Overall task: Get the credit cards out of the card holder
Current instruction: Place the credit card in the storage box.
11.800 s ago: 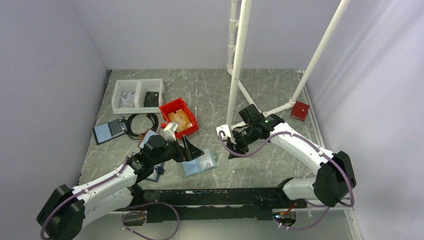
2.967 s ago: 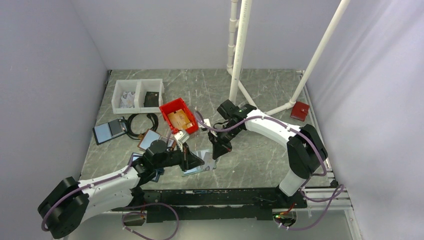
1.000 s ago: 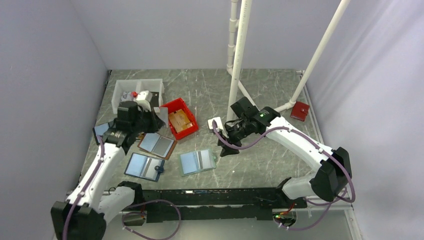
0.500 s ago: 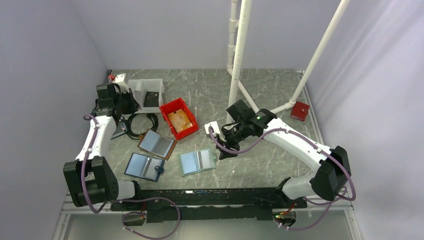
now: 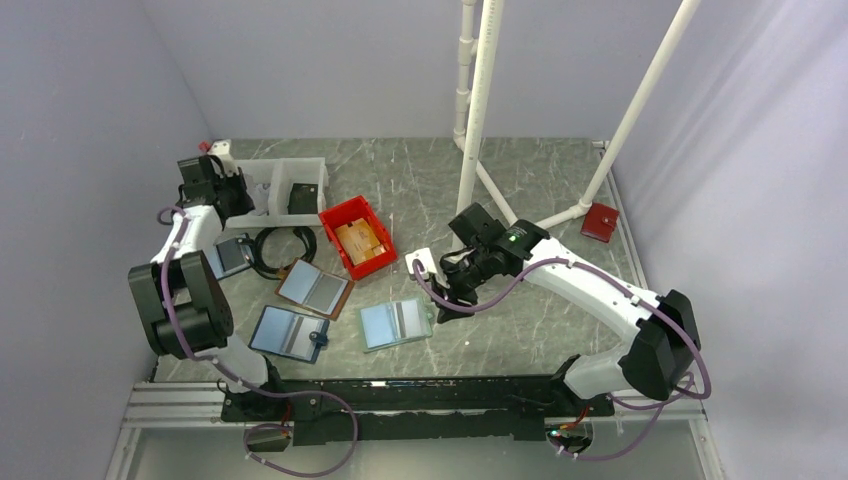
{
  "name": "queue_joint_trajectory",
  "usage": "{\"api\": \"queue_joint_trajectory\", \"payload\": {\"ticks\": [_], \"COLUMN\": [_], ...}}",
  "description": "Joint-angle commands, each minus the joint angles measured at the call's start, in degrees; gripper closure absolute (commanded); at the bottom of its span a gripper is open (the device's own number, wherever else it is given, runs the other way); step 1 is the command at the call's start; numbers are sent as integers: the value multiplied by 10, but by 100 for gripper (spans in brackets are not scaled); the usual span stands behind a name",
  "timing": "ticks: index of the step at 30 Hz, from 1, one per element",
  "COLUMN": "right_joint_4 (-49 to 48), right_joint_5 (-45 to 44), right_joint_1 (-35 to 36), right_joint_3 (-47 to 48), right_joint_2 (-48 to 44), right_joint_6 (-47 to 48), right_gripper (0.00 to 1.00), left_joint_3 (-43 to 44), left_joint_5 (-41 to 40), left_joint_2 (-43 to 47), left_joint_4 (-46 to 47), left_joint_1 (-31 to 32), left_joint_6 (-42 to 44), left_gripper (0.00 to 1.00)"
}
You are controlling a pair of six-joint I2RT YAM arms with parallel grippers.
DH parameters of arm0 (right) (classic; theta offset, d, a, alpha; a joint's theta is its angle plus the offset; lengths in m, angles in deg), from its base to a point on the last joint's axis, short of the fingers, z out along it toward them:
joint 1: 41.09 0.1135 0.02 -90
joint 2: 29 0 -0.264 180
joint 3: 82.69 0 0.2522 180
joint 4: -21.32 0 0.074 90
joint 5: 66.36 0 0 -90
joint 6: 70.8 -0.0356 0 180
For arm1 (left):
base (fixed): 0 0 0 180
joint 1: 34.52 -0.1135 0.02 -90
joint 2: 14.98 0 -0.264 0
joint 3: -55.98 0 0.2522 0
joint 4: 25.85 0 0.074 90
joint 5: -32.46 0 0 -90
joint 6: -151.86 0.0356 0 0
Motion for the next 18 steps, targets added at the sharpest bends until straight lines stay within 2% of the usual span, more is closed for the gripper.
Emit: {"api": "queue_joint_trajectory", "payload": {"ticks": [1,12,14,18], "right_joint_4": [-6,-6,-6,-6], "right_joint_5": [-1,-10,-14,-18], "right_joint_1": [9,16,19,21], "right_joint_3": [-2,-2,-2,-2], "right_joint_2": [4,15,18,22], "right_joint_6": [10,12,12,13], "right_gripper": [47,47,48,48], "left_joint_3": [55,166,183,233], "left_joint_5": [6,115,123,93], "left_joint_2": [-45,-172,-190,-223], "left_joint_4": [8,-79,-95,-151], "left_joint_1": [-20,-51,-53,-53], "left_joint_6": [22,-16,-25,-64], "left_gripper": [100,96,93,77]}}
